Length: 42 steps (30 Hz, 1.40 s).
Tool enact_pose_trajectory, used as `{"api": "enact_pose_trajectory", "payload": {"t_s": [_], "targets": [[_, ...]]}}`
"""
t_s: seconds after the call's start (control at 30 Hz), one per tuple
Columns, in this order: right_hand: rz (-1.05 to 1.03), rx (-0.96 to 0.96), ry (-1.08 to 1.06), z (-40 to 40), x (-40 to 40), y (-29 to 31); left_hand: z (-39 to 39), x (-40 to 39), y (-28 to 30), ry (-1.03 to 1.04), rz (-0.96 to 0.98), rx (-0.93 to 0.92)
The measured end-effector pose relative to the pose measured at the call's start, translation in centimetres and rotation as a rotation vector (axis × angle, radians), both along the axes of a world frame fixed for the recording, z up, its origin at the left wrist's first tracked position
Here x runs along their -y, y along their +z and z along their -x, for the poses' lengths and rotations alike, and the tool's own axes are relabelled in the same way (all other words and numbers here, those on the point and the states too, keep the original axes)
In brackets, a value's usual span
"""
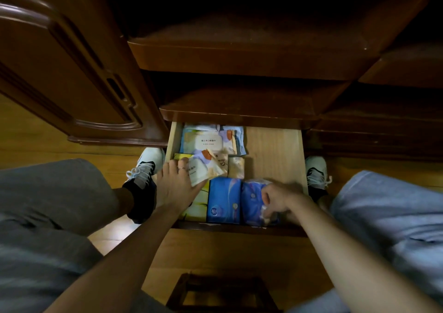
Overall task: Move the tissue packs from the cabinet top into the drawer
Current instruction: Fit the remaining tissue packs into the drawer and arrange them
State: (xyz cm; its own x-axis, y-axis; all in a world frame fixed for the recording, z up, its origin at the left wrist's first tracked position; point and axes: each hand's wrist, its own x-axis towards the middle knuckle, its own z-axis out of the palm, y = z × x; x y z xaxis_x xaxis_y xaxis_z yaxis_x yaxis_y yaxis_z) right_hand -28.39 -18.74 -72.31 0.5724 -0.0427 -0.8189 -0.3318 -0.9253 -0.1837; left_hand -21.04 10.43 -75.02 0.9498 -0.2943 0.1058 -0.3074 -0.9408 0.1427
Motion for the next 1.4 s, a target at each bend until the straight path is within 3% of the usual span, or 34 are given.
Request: {"api": "enact_pose_trajectory", "payload": {"t_s": [0.07, 0.17, 0.27, 0.37, 0.47, 0.63, 0.83, 1.07, 1.2, 1.27, 1.33, 1.4], "targets": [[-0.028, -0.002, -0.051, -0.7, -0.1, 0.4, 0.0, -0.3, -0.1, -0.014, 0.005, 0.020], [-0.149, 0.395, -0.337, -2.9, -1.5, 1.6, 0.0, -0.2, -0.2, 0.011, 0.020, 0.036], [0.125, 0.824, -0.290, -5.3, -2.9, 2.5, 0.2, 0.0, -0.3, 0.055, 0.019, 0.046], [0.304, 1.019, -0.222, -6.1, -4.0, 2.1, 0.2, 0.0, -0.5, 0.072, 0.024, 0.045], [0.258, 0.953, -0.291, -6.3, -4.5, 0.6, 0.1, 0.1, -0.5, 0.100, 0.048, 0.025], [-0.060, 0.526, -0.141, -4.0, -5.5, -3.6, 0.4, -0.2, -0.8, 0.045, 0.031, 0.041], [-0.281, 0.639, -0.592, -4.5, -4.6, -3.9, 0.5, -0.1, -1.0, 0.024, 0.012, 0.057], [-0.338, 0.609, -0.763, -5.4, -4.3, -4.5, 0.5, -0.3, -1.3, 0.025, 0.027, 0.038], [-0.033, 0.738, -0.570, -8.0, -4.4, -3.7, 0.8, -0.6, -1.6, 0.021, 0.071, 0.066], [-0.162, 0.738, -0.475, -10.7, -4.9, -3.6, 0.8, -0.7, -1.8, 0.029, 0.118, 0.070], [-0.406, 0.601, -0.478, -13.7, -6.1, -3.8, 0.6, -0.8, -2.0, 0.046, 0.140, 0.072], [-0.407, 0.452, -0.371, -16.1, -7.2, -4.8, 0.5, -0.8, -2.2, 0.050, 0.130, 0.085]]}}
